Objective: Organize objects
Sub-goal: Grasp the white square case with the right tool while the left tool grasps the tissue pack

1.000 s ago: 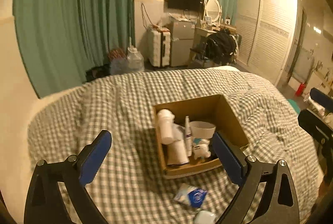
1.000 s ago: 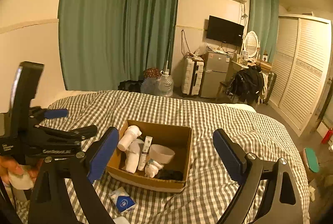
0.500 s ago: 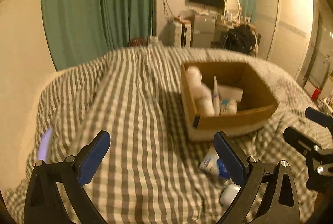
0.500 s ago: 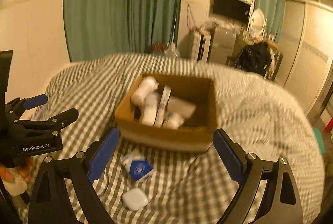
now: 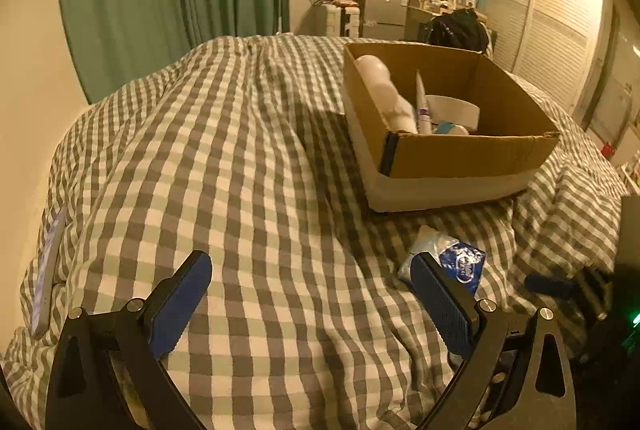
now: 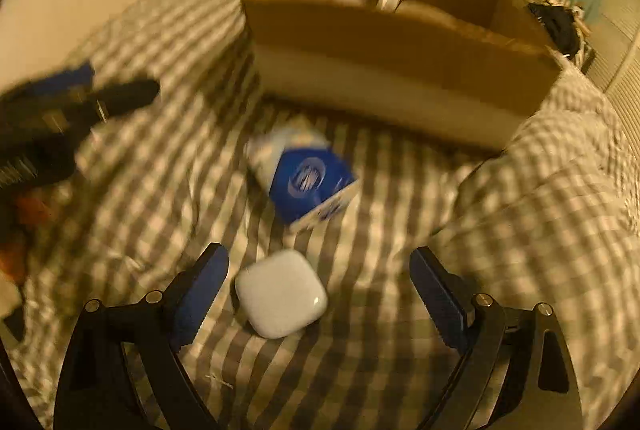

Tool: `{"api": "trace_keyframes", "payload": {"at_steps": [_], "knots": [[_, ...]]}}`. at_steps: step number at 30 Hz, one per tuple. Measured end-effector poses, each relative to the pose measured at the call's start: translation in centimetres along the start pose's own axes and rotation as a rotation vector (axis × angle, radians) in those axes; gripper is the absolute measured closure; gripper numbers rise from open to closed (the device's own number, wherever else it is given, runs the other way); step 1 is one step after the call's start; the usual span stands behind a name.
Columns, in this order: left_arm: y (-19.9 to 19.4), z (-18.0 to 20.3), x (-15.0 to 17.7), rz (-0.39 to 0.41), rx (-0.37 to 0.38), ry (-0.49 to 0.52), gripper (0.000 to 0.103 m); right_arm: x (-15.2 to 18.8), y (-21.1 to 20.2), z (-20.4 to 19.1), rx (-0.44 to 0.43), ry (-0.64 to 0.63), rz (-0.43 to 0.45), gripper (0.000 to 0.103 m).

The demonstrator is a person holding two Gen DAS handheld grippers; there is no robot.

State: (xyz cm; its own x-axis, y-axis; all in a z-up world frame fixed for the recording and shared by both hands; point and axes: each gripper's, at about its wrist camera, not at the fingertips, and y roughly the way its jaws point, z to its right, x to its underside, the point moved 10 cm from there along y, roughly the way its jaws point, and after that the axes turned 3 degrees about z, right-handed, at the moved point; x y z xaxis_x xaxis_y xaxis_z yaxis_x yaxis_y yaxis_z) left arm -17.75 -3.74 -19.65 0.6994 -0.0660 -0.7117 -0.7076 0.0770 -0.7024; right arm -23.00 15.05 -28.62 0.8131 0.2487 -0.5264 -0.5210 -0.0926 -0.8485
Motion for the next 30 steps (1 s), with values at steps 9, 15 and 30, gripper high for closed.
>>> {"api": "trace_keyframes", "payload": {"at_steps": [9, 15, 30], "knots": [[0.2, -0.1, 0.3, -0.003, 0.006, 0.0, 0.001, 2.0, 2.5, -2.1, -0.053, -0.075, -0.1, 0.048], [0.4, 0.7, 0.5, -0.018, 0.037, 0.005, 0.001, 1.1, -0.4, -0.3, -0.036, -0.015, -0.012, 0.049], [4.9, 10.9, 2.8, -0.147, 0.198, 0.215, 0.001, -2.6, -5.0, 8.9, 0.027, 0.112, 0.119, 0.049]]}}
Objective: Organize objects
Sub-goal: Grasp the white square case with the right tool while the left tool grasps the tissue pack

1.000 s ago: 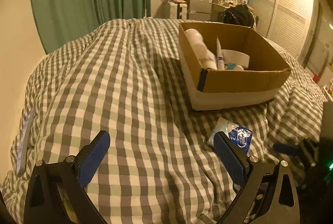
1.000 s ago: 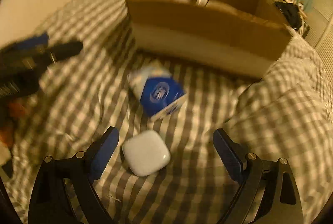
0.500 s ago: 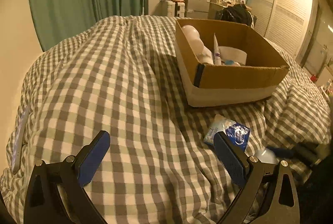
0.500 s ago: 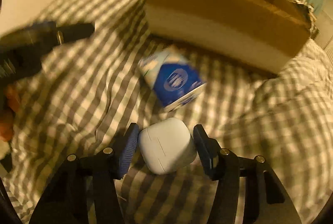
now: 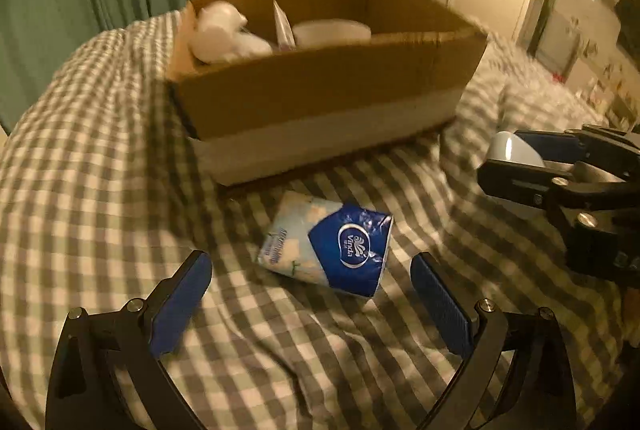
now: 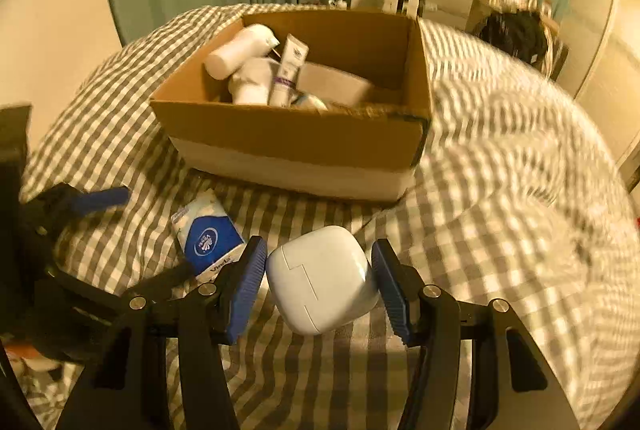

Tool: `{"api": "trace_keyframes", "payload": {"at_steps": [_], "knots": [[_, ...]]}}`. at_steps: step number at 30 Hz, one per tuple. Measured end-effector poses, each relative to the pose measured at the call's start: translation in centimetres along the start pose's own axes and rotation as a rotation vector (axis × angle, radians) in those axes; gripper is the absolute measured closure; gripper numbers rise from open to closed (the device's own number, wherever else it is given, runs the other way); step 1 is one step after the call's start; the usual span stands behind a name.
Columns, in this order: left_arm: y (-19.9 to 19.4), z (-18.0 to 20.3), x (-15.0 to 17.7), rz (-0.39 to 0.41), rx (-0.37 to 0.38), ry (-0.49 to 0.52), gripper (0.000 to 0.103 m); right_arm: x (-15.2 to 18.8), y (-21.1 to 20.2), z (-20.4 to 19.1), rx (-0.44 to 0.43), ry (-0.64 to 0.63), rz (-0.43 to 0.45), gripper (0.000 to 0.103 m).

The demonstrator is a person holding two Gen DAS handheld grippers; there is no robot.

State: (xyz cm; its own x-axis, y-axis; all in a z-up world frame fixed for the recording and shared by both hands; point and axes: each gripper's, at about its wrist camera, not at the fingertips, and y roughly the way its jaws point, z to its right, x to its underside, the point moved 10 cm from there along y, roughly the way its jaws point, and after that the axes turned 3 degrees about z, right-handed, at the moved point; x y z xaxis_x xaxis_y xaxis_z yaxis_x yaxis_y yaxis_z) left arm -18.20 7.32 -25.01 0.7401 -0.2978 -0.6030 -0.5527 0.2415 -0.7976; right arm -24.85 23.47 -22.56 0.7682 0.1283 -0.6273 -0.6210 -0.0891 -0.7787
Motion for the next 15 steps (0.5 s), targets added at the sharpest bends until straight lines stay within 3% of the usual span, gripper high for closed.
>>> {"api": "trace_keyframes", "payload": {"at_steps": [9, 15], "knots": [[5.3, 0.1, 0.5, -0.134, 0.036, -0.033, 0.001, 0.7, 1.1, 0.2, -0.062, 0.046, -0.015, 0.049], [6.7, -0.2, 1.3, -0.159, 0.032, -0.034, 0.0, 0.7, 1.3, 0.0, -0.054, 0.042, -0.016, 0.049]]}}
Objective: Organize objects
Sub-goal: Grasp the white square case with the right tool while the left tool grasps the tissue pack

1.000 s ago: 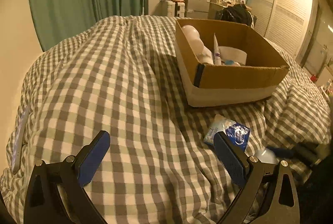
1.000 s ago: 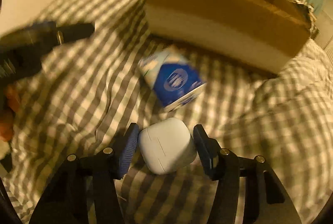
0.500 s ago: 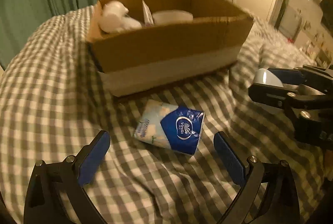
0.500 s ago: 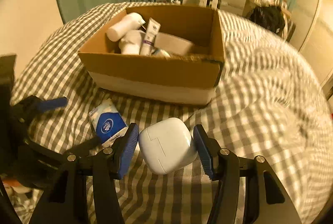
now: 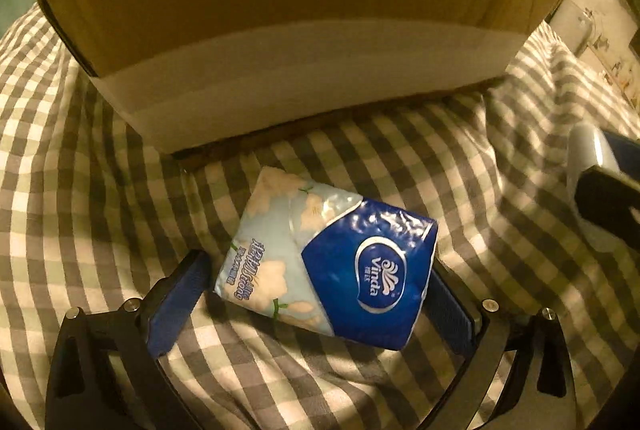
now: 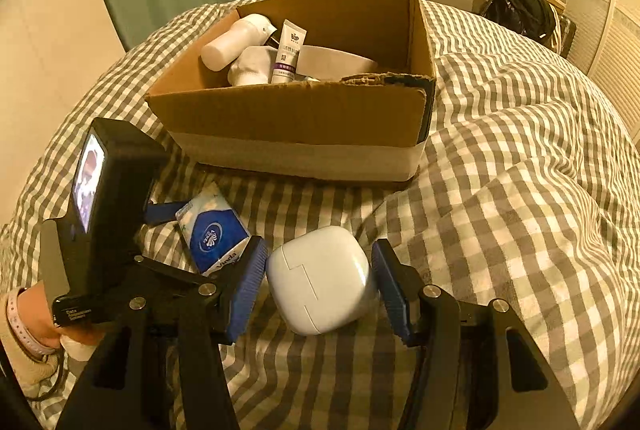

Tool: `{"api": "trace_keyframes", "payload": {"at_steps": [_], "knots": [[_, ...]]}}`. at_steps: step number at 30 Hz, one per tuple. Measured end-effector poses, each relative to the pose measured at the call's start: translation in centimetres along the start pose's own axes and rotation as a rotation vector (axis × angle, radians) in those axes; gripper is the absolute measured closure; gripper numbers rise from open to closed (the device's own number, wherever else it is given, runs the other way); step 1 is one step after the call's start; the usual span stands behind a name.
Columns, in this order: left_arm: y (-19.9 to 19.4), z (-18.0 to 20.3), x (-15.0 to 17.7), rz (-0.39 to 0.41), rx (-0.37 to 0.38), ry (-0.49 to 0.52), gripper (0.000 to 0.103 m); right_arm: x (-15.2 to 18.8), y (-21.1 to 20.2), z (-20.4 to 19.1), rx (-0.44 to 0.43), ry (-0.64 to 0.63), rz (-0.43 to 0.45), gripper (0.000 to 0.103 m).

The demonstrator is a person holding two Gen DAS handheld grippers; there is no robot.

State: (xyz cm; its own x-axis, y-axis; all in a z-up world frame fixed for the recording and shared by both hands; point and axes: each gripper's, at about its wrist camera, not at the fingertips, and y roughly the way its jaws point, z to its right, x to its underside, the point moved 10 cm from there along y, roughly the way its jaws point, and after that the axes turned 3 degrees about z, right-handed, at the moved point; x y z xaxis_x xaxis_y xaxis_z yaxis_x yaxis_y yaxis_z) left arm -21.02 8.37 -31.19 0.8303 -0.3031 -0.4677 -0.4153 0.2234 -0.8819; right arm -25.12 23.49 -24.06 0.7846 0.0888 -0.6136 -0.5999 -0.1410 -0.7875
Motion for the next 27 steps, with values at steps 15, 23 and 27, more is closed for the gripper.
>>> {"api": "trace_keyframes", "payload": {"at_steps": [15, 23, 27], "knots": [[-2.7, -0.1, 0.0, 0.077, -0.019, 0.025, 0.026, 0.2, 0.2, 0.0, 0.019, -0.012, -0.003, 0.048], [-6.1, -2.2, 0.5, 0.066, -0.002, -0.106, 0.026, -0.1, 0.0, -0.5, 0.032, -0.032, 0.018, 0.048], [-9.5, -2.2, -0.3, 0.145, -0.031, -0.082, 0.026, -0.3, -0.8, -1.1, 0.04, -0.045, 0.029, 0.049]]}}
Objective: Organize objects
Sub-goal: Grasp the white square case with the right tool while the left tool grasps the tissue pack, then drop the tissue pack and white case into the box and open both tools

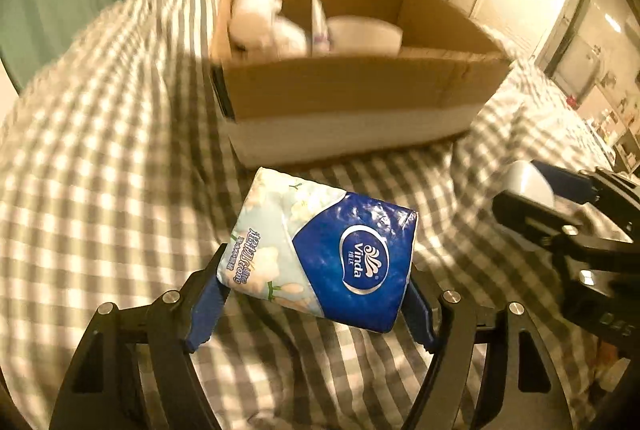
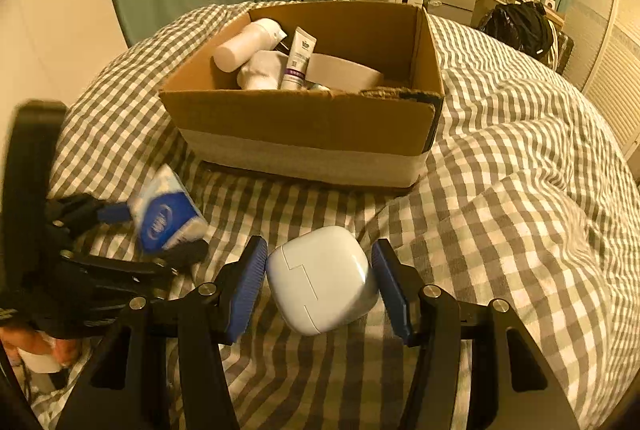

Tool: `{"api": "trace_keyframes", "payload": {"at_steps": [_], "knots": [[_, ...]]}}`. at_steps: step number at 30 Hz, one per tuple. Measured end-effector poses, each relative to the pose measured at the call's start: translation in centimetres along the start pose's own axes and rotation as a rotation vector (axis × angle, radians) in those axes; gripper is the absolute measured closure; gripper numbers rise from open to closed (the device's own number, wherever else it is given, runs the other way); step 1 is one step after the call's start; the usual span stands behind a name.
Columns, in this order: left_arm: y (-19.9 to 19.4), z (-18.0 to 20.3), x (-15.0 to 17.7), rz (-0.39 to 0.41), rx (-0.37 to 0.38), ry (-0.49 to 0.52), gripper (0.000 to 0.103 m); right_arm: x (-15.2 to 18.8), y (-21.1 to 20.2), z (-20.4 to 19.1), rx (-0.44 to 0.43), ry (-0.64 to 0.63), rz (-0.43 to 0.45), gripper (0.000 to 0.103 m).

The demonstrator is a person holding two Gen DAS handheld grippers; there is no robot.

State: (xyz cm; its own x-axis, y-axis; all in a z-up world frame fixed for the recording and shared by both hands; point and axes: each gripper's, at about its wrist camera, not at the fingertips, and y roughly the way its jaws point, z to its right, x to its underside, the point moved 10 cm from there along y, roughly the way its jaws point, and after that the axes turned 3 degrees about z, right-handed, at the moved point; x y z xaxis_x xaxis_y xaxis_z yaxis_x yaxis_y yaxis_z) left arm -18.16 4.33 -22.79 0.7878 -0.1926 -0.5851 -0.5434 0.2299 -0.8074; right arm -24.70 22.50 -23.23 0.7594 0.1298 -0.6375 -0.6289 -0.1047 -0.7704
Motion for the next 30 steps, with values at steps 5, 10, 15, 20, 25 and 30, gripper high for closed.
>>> {"api": "trace_keyframes", "payload": {"at_steps": [5, 10, 15, 20, 25, 30], "knots": [[-4.9, 1.2, -1.6, 0.09, 0.012, 0.02, 0.026, -0.6, -2.3, -0.8, -0.007, 0.004, 0.03, 0.049], [-9.1, 0.0, -4.3, 0.16, 0.02, 0.054, 0.026, -2.8, -6.1, -1.5, 0.018, -0.024, 0.104, 0.049], [-12.1, 1.7, -8.6, 0.234, 0.003, 0.09, 0.026, -6.7, -9.7, -1.7, 0.046, -0.067, 0.191, 0.049], [-13.0, 1.5, -13.2, 0.288, -0.005, 0.103, 0.026, -11.3, -11.3, -1.5, 0.044, -0.08, 0.257, 0.049], [-11.0, 1.2, -17.6, 0.306, -0.015, 0.093, 0.026, -15.7, -10.7, -0.9, 0.01, -0.066, 0.285, 0.049], [-7.4, 0.1, -21.0, 0.289, -0.029, 0.081, 0.026, -19.6, -7.8, 0.6, 0.011, -0.043, 0.277, 0.049]]}}
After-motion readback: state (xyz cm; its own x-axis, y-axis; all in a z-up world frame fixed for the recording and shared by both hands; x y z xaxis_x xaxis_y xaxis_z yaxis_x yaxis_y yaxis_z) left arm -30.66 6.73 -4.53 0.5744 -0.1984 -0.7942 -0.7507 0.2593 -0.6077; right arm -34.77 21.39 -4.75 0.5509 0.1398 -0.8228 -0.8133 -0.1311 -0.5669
